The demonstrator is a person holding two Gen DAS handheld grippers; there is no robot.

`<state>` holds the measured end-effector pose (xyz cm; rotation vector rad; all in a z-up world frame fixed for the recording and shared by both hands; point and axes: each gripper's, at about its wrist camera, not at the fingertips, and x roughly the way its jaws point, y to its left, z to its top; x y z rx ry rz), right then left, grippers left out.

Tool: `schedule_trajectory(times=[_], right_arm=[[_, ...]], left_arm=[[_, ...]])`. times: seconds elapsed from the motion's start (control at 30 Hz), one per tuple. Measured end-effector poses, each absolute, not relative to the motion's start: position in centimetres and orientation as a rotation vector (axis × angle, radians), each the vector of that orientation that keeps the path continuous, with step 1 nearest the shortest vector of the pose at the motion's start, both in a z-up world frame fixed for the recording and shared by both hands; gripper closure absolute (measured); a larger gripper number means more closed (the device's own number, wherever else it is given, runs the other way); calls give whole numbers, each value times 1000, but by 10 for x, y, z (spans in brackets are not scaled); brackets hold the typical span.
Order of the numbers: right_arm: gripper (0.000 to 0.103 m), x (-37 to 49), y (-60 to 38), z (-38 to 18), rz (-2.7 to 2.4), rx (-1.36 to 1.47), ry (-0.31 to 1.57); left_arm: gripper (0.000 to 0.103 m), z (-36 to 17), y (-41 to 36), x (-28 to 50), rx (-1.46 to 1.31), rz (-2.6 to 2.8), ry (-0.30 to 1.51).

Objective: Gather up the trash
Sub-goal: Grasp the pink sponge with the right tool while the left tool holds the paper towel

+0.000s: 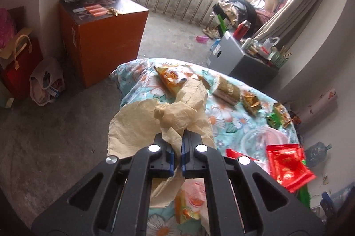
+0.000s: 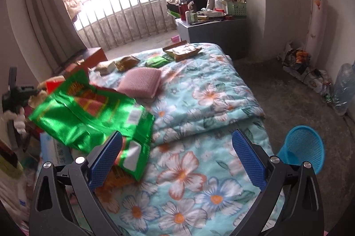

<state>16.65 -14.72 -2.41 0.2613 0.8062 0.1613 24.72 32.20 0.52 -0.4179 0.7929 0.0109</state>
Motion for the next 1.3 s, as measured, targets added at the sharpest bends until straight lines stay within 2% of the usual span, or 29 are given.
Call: schedule_trajectory(times=[0.3, 0.57, 0.67, 0.73, 0.93, 1.3], right_arm=[[27, 302, -137, -65, 455, 685, 1022], [42, 376, -118, -126, 400, 747, 1227], [52, 385, -110, -139, 415, 762, 1265], [62, 389, -105, -142, 426, 772, 1271], [71, 385, -107, -135, 433, 795, 1227], [73, 332, -177, -80, 426, 907, 1029]], left_arm=[[100, 48, 294, 203, -406, -106, 646], [100, 37, 294, 200, -415, -144, 657], [100, 33, 297, 200, -420, -147, 662], [100, 33, 300, 202, -425, -146, 664], [100, 31, 302, 201, -429, -136, 662], [100, 63, 279, 175, -406, -166, 593]])
